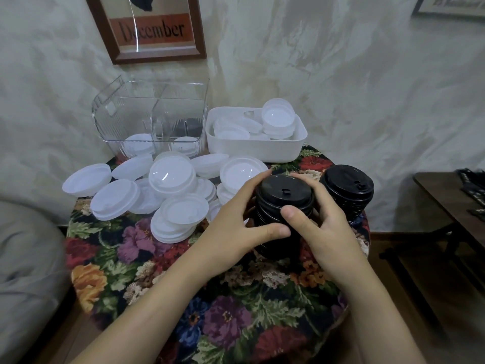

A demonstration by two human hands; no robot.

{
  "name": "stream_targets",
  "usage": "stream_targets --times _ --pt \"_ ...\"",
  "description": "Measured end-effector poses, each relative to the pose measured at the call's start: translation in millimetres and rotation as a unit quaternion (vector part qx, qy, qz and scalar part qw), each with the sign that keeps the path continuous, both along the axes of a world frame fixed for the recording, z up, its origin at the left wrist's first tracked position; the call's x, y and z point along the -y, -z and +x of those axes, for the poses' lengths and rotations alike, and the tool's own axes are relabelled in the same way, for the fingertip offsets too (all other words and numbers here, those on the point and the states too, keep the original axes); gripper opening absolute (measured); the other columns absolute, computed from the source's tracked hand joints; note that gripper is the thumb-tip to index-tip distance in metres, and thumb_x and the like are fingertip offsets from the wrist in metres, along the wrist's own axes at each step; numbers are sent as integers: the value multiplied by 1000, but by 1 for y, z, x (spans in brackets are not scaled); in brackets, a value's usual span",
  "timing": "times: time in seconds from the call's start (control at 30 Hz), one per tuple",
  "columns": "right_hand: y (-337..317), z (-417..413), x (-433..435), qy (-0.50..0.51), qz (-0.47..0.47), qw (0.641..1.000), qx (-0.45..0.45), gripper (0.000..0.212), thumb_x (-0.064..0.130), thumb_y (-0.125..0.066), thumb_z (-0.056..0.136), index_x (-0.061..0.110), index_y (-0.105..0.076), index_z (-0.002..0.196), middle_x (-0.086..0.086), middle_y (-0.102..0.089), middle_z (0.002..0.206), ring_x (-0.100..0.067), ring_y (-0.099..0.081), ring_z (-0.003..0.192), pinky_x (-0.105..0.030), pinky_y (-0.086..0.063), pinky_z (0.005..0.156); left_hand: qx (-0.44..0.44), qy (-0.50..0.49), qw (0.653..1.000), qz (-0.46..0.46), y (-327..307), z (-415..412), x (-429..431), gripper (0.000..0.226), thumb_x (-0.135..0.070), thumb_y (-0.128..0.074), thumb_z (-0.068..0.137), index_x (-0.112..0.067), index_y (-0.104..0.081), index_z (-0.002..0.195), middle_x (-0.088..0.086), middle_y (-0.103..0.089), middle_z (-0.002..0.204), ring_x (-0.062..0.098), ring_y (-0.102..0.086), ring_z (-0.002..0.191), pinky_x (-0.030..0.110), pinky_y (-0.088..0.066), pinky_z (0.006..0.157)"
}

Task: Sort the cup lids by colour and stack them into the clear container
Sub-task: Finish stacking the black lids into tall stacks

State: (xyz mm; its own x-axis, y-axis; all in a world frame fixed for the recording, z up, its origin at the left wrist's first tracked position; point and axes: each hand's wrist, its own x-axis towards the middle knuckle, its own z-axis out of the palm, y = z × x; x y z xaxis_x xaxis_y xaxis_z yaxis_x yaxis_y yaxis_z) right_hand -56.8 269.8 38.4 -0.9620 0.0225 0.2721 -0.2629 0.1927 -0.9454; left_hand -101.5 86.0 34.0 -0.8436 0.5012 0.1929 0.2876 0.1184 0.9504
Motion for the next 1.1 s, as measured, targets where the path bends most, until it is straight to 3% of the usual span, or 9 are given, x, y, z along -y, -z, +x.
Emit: stream_targets --times 0.23,0.37,0.5,0.67,0.9,1.1 --pt "-2 -1 -5 -12 10 1000 -4 67 45 -75 79 25 -55 140 12 -66 130 -7 -62 124 -19 -49 97 -7 -16 1000 -3 3 0 -1 77 -33 -82 81 -30 -47 149 -16 -62 140 3 -54 134 36 -43 114" --pt "-11 -2 -10 -25 52 998 15 65 40 -74 84 35 -51 145 20 -63 134 0 -59 126 -20 -49 101 -1 -17 1000 -3 5 0 -1 76 -33 -82 82 -30 -46 149 -15 -62 139 4 -54 133 37 -43 114" --pt "-20 -6 -12 -23 94 995 29 70 52 -74 80 39 -51 145 30 -63 128 8 -59 121 -13 -47 98 8 -12 1000 -1 6 -2 0 75 -33 -82 82 -31 -46 148 -14 -62 140 5 -54 135 41 -43 115" --pt "-21 -8 -12 -37 104 994 24 57 42 -73 82 34 -57 137 24 -67 124 2 -62 117 -10 -46 92 5 -7 1000 -7 9 -2 0 79 -43 -81 81 -32 -43 150 -15 -59 143 5 -52 136 41 -42 116" --pt "-19 -9 -19 -69 87 993 43 58 38 -74 84 34 -55 139 15 -66 131 -4 -62 123 -19 -49 99 13 6 1000 -20 13 -3 0 77 -44 -80 82 -39 -44 150 -17 -59 143 5 -53 135 44 -42 115" --pt "-23 -13 -23 -97 98 989 48 60 32 -74 83 31 -54 139 19 -67 128 -2 -62 122 -14 -46 96 14 5 1000 -24 13 -2 -1 76 -44 -79 83 -39 -43 150 -18 -58 145 5 -51 137 46 -40 116"
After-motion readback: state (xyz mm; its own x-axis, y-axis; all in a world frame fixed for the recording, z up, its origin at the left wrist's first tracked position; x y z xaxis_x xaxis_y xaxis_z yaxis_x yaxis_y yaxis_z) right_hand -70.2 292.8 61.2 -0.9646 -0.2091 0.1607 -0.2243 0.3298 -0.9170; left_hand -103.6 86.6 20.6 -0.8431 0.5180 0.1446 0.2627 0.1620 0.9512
